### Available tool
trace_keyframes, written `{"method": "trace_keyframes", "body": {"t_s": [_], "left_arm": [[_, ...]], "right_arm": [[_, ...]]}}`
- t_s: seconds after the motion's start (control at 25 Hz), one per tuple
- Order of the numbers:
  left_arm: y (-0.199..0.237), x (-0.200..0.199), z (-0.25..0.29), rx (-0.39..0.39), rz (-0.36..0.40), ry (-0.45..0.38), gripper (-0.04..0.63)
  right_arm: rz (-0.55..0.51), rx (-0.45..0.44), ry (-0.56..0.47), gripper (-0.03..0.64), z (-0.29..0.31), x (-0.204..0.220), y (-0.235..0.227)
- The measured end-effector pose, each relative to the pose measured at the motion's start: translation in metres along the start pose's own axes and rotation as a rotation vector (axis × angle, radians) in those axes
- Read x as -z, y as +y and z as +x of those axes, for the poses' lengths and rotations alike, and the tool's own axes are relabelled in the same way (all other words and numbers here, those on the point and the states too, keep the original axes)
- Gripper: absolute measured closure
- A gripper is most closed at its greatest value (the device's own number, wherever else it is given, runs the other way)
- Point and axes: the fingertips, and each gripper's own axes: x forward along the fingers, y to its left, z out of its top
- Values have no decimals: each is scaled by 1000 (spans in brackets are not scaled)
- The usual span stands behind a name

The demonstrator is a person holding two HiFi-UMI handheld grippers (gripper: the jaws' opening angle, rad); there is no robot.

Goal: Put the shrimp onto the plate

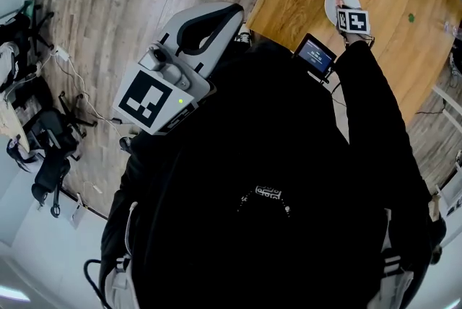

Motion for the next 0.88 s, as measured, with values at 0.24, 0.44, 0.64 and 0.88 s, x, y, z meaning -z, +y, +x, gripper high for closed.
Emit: {"method": "trace_keyframes", "body": {"t_s": [0.24,0.44,0.64,0.88], "left_arm": [[-13,-19,1,128,66,-25,591],[-16,-23,30,223,107,-22,591],[-24,-11,35,331,133,-9,591],[-38,-21,56,378,116,-2,591]], "right_arm": [[109,-5,-135,540,-46,-19,1],[206,-30,-309,540,-99,-54,-14],[215,-104,-533,543,-173,-75,23],[193,-196,-704,595,-254,-103,48]]}}
